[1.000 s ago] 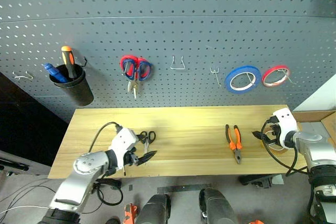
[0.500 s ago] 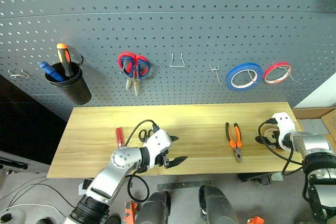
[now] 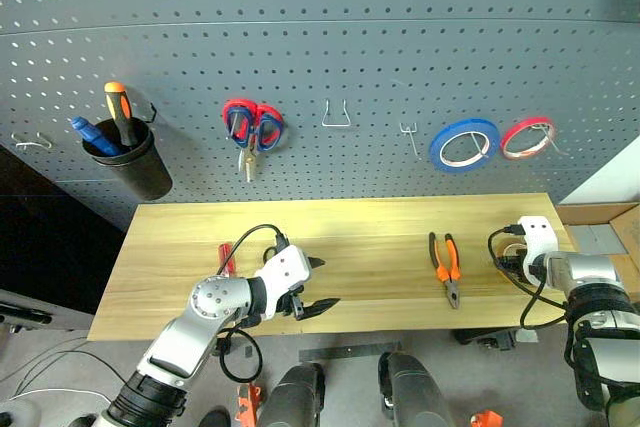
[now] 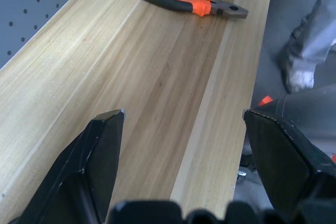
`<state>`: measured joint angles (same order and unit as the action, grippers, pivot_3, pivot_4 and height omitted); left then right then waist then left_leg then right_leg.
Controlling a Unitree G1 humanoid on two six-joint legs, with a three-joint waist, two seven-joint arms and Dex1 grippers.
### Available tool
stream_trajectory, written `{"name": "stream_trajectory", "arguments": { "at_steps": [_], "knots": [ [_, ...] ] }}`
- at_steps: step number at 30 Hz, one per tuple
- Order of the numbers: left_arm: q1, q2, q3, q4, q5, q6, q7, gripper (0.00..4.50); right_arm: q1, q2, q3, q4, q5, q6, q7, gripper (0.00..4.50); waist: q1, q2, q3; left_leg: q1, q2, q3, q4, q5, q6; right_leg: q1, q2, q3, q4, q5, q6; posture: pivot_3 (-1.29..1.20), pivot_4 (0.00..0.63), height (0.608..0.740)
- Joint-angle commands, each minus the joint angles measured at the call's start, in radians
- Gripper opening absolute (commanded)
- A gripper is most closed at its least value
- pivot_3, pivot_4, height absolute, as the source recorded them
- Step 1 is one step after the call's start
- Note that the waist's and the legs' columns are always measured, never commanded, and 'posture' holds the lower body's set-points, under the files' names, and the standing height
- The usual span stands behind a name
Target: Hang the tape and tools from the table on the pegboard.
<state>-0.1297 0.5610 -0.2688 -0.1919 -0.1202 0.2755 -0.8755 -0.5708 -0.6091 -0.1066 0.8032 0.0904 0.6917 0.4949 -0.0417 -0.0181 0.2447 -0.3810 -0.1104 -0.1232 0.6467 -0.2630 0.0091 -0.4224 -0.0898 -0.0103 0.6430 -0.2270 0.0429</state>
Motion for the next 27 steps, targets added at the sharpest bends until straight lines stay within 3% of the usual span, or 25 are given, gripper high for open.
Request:
{"name": "stream_trajectory", "arguments": {
  "at_steps": [1, 7, 11, 13, 17, 22, 27],
  "knots": [
    [-0.045, -0.017, 0.006, 0.013, -0.012, -0.042, -0.015, 3.88, 0.064, -0.019, -0.066, -0.235, 0.060, 0.037, 0.014, 0.11, 0.002, 0.001, -0.001, 0.000, 0.000, 0.000, 0.000, 0.000, 0.000, 0.000, 0.000, 0.000, 0.000, 0.000, 0.000, -0.15, 0.240, 0.740],
    [-0.126, -0.080, 0.016, 0.104, -0.025, -0.094, -0.015, 3.88, 0.279, -0.073, -0.127, -0.810, 0.213, 0.237, 0.112, 0.07, -0.007, 0.002, -0.001, -0.001, 0.000, -0.001, 0.000, 0.000, 0.000, -0.001, 0.000, -0.001, 0.000, 0.001, 0.002, -0.23, 0.224, 0.740],
    [-0.153, -0.096, 0.049, 0.147, -0.044, -0.127, -0.021, 3.88, 0.406, -0.123, -0.224, -1.261, 0.475, 0.464, 0.217, 0.07, -0.017, 0.003, -0.002, -0.002, 0.000, -0.001, 0.000, 0.000, 0.000, -0.001, 0.000, -0.001, 0.000, 0.001, 0.003, -0.28, 0.208, 0.740],
    [-0.166, -0.102, 0.074, 0.185, -0.052, -0.163, -0.014, 3.88, 0.395, -0.113, -0.287, -1.416, 0.602, 0.537, 0.216, 0.07, -0.033, 0.003, -0.002, -0.002, 0.001, 0.000, 0.001, 0.000, 0.000, -0.001, 0.001, -0.001, 0.000, 0.001, 0.003, -0.31, 0.197, 0.740],
    [-0.176, -0.121, 0.114, 0.191, -0.101, -0.186, -0.027, 3.88, 0.234, -0.043, -0.298, -1.516, 0.720, 0.590, 0.108, 0.07, -0.055, 0.002, -0.004, -0.002, 0.002, 0.001, 0.004, 0.000, 0.000, -0.001, 0.002, -0.001, -0.001, 0.000, 0.010, -0.32, 0.178, 0.740],
    [-0.133, -0.093, 0.154, 0.127, -0.141, -0.178, -0.041, 3.88, 0.058, 0.039, -0.234, -1.505, 0.756, 0.618, -0.021, 0.07, -0.066, 0.002, -0.005, -0.004, 0.002, 0.001, 0.013, 0.000, 0.000, 0.000, 0.002, 0.000, 0.000, 0.005, 0.011, -0.30, 0.159, 0.740],
    [-0.110, -0.088, 0.166, 0.110, -0.115, -0.178, 0.006, 3.88, 0.014, 0.095, -0.084, -1.421, 0.637, 0.499, -0.106, 0.07, -0.062, 0.002, -0.010, -0.005, 0.001, 0.001, 0.014, 0.000, 0.000, -0.001, 0.002, 0.000, 0.000, 0.008, 0.006, -0.27, 0.138, 0.740]
  ]
}}
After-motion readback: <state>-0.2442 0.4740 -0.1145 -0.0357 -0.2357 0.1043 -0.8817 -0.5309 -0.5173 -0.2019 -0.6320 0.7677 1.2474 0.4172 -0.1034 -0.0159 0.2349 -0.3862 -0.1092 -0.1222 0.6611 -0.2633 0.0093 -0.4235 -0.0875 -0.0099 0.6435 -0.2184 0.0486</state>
